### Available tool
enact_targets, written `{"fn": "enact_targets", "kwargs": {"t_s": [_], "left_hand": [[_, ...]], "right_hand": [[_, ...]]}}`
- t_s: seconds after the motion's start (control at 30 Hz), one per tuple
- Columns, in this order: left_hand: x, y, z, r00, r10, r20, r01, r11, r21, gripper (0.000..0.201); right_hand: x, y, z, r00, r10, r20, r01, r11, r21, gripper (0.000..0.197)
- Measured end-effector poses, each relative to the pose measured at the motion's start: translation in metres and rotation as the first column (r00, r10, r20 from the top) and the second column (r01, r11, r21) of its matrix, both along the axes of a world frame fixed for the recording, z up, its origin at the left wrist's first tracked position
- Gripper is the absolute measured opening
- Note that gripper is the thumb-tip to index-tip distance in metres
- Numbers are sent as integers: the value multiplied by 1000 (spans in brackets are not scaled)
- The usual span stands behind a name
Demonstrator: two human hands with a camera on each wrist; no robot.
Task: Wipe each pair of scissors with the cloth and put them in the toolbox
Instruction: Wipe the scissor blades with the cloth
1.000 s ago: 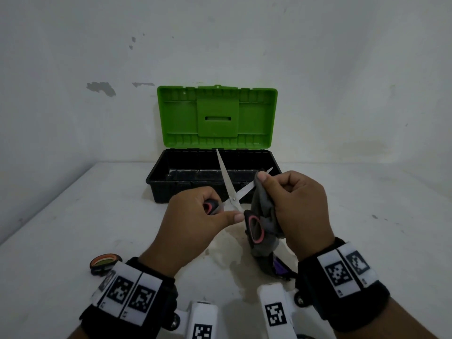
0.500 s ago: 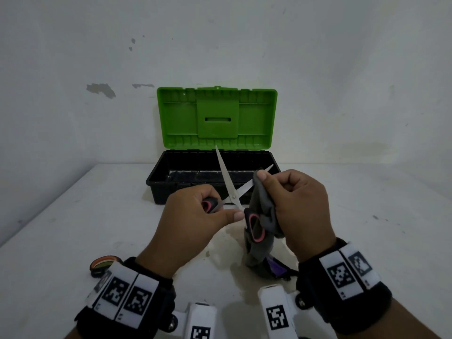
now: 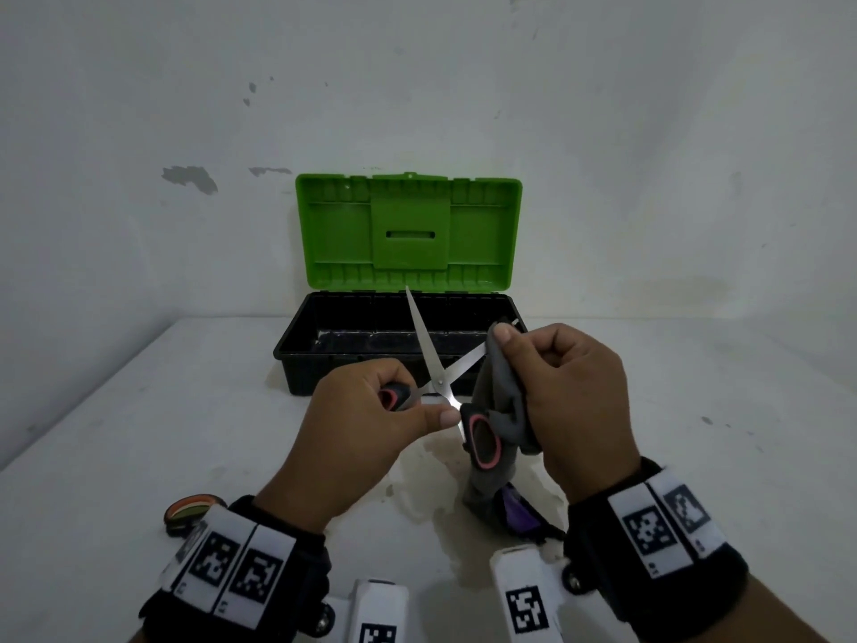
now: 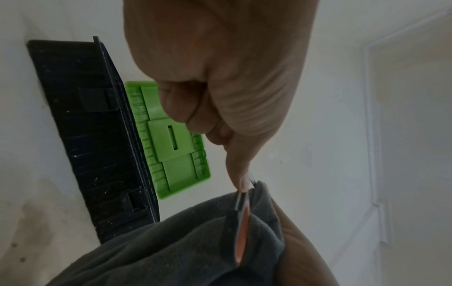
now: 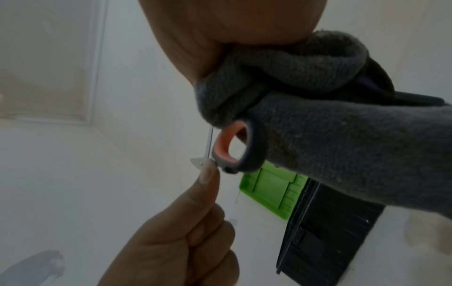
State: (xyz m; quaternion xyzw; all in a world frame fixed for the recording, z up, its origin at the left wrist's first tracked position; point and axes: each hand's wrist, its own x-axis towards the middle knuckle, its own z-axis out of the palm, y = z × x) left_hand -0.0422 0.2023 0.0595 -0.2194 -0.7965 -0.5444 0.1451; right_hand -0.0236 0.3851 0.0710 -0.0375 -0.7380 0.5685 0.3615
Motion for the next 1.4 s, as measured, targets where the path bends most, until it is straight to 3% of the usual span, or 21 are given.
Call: {"fn": "enact_targets", "kwargs": {"t_s": [0.13, 0.4, 0.5, 0.67, 1.0, 1.13, 1.3, 1.4], "left_hand": [[2, -2, 1, 1000, -13, 3, 13, 1000, -13, 37], [1, -4, -1, 999, 50, 20, -49, 998, -34, 39], [0, -6, -1, 991, 129, -23, -130, 989, -74, 38], [4, 6, -1, 974, 176, -140, -203, 957, -206, 37], [8, 8, -10, 930, 172, -326, -256, 937, -237, 37], [5, 5, -13, 928, 142, -344, -224, 952, -210, 36], [1, 1, -19, 930, 135, -341, -196, 969, -149, 36], [3, 0, -20, 936, 134, -326, -193, 969, -155, 34]], "right_hand": [[3, 0, -1, 999, 44, 21, -44, 999, 17, 29], [-9, 22, 7, 999, -27, 23, 30, 991, -129, 30], [-1, 22, 8, 1000, 14, 3, -14, 999, -50, 27], [4, -2, -1, 999, 42, 11, -43, 975, 218, 22], [1, -24, -19, 1000, -22, 6, 20, 970, 243, 24], [-3, -15, -14, 994, -104, -22, 107, 968, 227, 25], [1, -18, -13, 999, -43, -2, 42, 969, 244, 24], [-3, -10, -11, 996, -94, 3, 91, 971, 220, 26]]}}
